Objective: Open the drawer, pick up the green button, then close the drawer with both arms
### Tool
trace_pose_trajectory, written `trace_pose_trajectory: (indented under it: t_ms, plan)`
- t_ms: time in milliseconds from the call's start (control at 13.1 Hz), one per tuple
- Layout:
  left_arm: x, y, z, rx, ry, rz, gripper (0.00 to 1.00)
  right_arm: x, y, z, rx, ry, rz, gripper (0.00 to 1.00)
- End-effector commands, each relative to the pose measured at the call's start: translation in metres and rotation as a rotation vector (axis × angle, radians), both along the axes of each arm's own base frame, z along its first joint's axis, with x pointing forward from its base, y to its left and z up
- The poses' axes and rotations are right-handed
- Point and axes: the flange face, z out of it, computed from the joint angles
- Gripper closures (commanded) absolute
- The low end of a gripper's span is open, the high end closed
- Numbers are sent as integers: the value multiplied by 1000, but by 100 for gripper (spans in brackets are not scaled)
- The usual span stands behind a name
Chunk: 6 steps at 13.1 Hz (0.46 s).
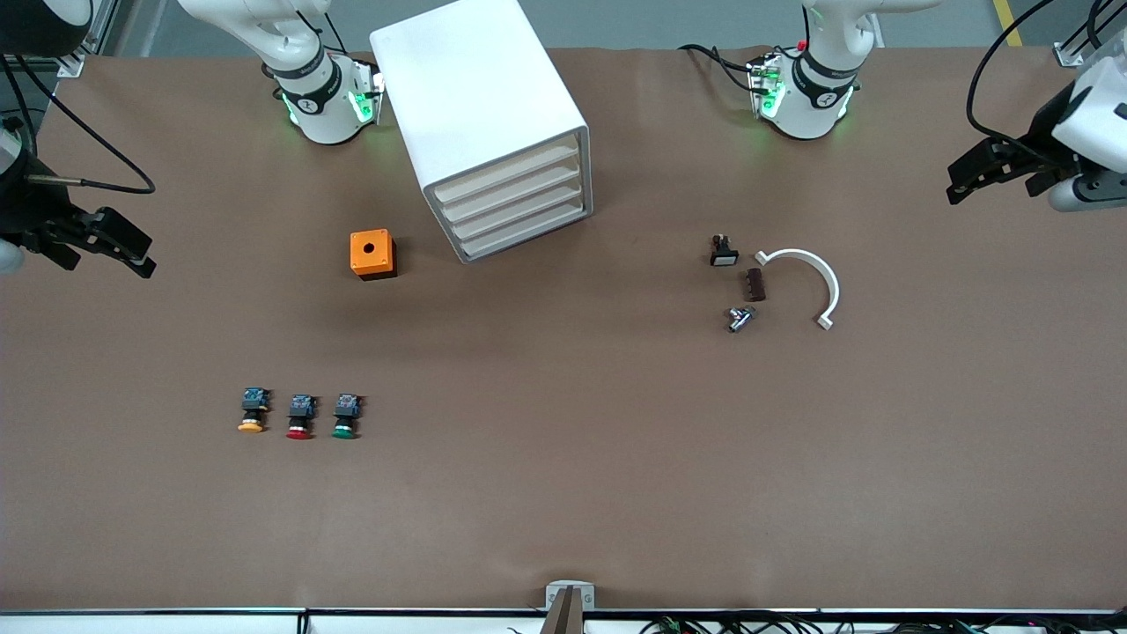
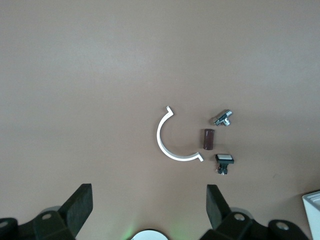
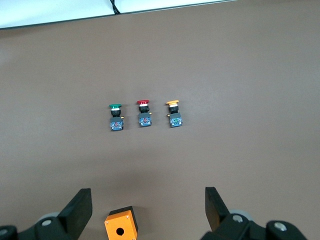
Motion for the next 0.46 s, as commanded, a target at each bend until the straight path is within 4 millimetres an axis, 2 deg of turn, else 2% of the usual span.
trace_pose_trajectory:
  t_ms: [0, 383]
  plan:
    - [-15, 0, 3, 30, -23, -21, 0, 0, -1, 3, -5, 4, 12, 0]
    - [-4, 5, 17, 22, -49, 1, 0, 0, 0, 3, -5, 2, 13, 0]
